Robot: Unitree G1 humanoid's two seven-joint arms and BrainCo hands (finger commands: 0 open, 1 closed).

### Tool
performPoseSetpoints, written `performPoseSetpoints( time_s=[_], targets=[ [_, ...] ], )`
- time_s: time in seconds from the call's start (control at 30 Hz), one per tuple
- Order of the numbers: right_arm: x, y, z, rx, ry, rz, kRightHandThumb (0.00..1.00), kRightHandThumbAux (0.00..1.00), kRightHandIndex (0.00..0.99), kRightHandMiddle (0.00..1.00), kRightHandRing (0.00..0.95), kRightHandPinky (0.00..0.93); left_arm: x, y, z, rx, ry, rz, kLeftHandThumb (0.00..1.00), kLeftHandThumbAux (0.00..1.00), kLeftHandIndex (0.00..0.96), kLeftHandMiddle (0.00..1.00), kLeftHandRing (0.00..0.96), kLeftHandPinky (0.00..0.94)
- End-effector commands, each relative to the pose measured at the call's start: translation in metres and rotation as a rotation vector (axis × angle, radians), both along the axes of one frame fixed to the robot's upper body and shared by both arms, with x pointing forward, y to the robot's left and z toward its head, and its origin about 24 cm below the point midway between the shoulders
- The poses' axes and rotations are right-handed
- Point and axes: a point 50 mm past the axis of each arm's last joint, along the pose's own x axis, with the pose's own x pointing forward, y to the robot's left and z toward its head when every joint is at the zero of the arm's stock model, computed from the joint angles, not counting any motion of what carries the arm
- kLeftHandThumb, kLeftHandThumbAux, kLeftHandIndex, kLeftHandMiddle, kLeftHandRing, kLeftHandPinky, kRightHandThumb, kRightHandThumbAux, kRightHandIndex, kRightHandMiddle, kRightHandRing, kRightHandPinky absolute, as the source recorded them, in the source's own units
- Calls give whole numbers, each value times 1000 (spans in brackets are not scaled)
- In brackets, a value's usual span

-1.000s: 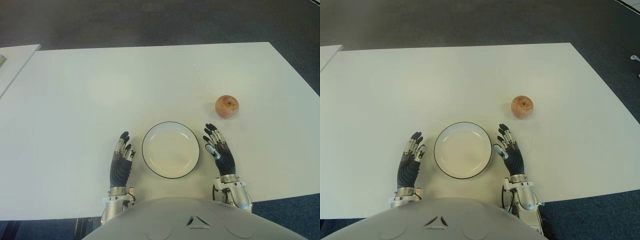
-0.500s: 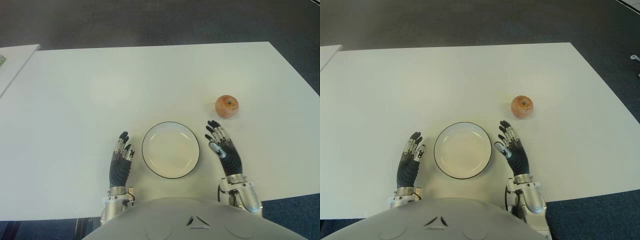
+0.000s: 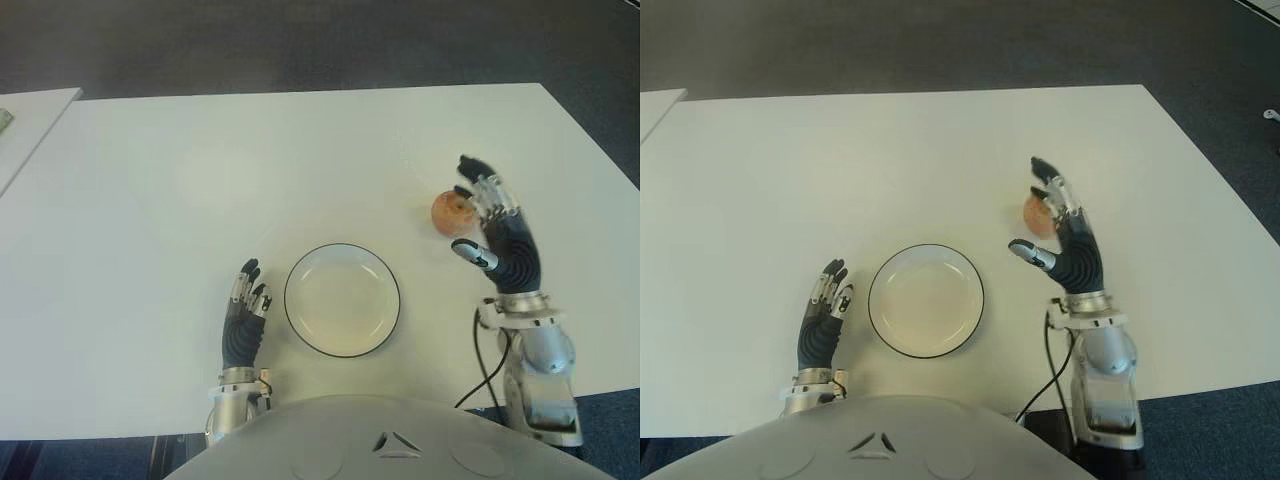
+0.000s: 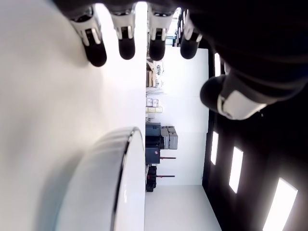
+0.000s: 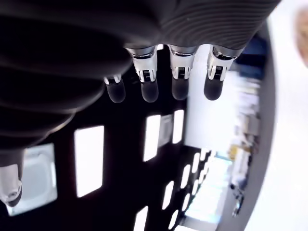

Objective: Put the apples into the plate.

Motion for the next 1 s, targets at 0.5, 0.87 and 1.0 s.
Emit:
performPoseSetpoints(
  time_s=[0.5, 0.87, 1.0],
  targets=[
    [62, -36, -25, -706, -127, -296, 371, 388, 54, 42, 0, 0, -5, 0, -9, 23, 46, -23, 24, 469, 3, 0, 0, 0],
    [88, -52, -51, -804, 22, -356, 328, 305, 2, 0, 0, 0, -7, 4, -9, 45, 35, -28, 21, 471, 0, 0, 0, 0],
    [91, -56, -58, -803, 61, -360, 307, 259, 0, 0, 0, 0, -8, 6, -9, 51, 34, -32, 15, 466, 0, 0, 0, 0]
  ],
)
